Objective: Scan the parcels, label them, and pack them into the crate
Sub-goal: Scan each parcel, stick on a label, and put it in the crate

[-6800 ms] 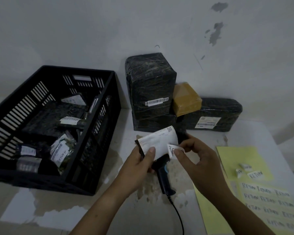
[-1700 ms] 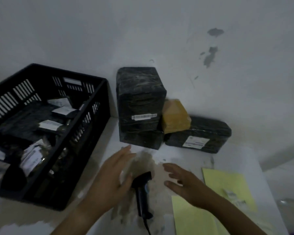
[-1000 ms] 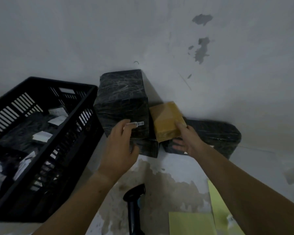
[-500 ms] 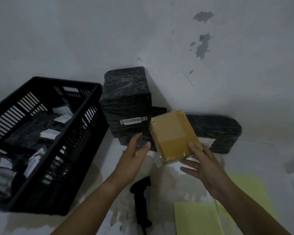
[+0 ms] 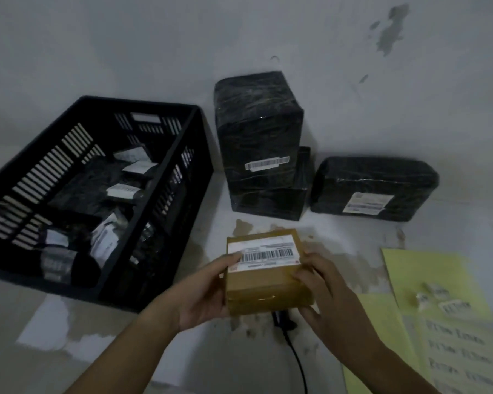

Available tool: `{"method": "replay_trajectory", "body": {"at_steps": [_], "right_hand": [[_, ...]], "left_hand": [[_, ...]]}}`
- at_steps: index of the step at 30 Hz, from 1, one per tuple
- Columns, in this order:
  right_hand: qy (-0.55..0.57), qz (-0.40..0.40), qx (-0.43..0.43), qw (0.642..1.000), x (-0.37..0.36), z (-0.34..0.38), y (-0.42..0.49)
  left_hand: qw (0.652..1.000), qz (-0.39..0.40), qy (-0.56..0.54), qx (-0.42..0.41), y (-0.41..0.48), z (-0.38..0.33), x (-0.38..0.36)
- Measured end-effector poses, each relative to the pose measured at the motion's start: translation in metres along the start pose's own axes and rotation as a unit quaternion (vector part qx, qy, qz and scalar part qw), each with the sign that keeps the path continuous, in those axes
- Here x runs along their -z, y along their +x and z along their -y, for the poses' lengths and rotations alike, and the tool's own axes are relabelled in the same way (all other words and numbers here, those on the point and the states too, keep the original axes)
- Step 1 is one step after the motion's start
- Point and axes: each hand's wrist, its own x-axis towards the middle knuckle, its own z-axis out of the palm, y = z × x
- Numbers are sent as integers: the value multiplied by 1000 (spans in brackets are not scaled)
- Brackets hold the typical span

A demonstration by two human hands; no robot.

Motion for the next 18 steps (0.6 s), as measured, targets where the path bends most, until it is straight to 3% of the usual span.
{"method": "replay_trajectory", "body": {"at_steps": [3,6,11,13,16,18], "right_hand": [[21,33,-20,999,-28,14,-2],[102,50,-172,979,-60,22,-4],[164,197,-418,871,-117,7,-3],[174,218,-436,855,-134,3,-4],[153,219,-428,863,-151,-5,-4],[156,204,-430,865,-150,-7,0]], "left_hand": [[999,-35,6,-32,-5,14,30],[994,-63,-8,-92,-3,28,63],[981,-122,-43,-142,5,47,99],[974,-154,-78,-147,11,57,106],[959,-219,-114,-139,19,72,111],[958,-218,-139,-124,24,77,111]]}}
